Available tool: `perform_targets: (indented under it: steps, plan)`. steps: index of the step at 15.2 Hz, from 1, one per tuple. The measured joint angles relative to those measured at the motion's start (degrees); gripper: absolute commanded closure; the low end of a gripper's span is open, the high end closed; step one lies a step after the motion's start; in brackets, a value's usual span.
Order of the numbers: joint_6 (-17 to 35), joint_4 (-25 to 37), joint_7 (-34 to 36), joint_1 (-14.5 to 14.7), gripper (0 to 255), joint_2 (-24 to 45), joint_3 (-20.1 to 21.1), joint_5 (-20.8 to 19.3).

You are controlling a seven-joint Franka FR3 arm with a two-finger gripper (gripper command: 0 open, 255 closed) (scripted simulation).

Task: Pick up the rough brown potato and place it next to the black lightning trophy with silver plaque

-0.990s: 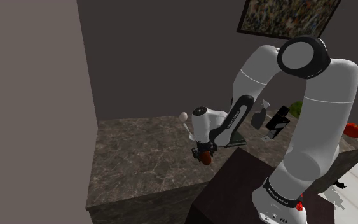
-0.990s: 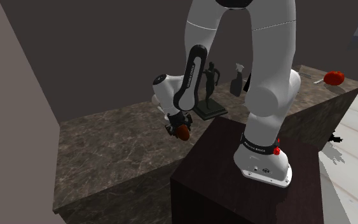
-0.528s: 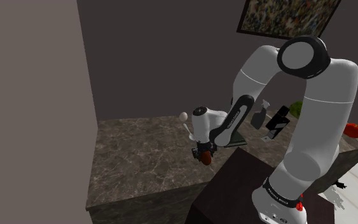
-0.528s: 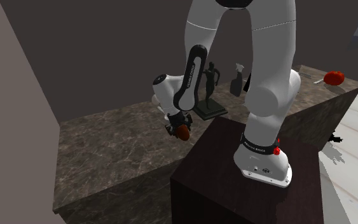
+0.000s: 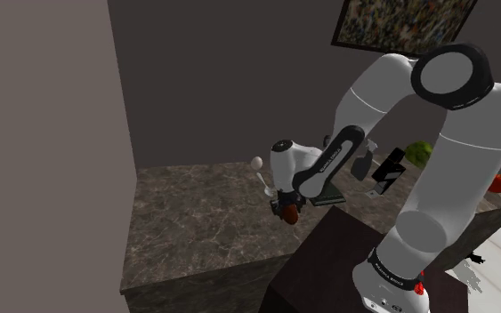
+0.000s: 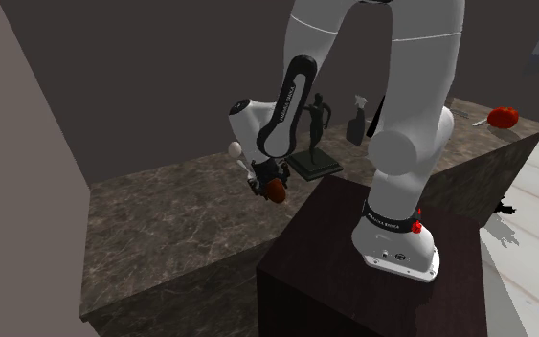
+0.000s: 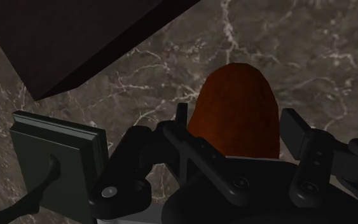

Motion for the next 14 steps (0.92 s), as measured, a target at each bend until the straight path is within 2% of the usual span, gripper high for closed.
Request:
perform_targets:
  steps: [14]
  plan:
    - [-9.8, -1.5, -10.3, 0.0, 255, -13.5, 2.6, 11.9]
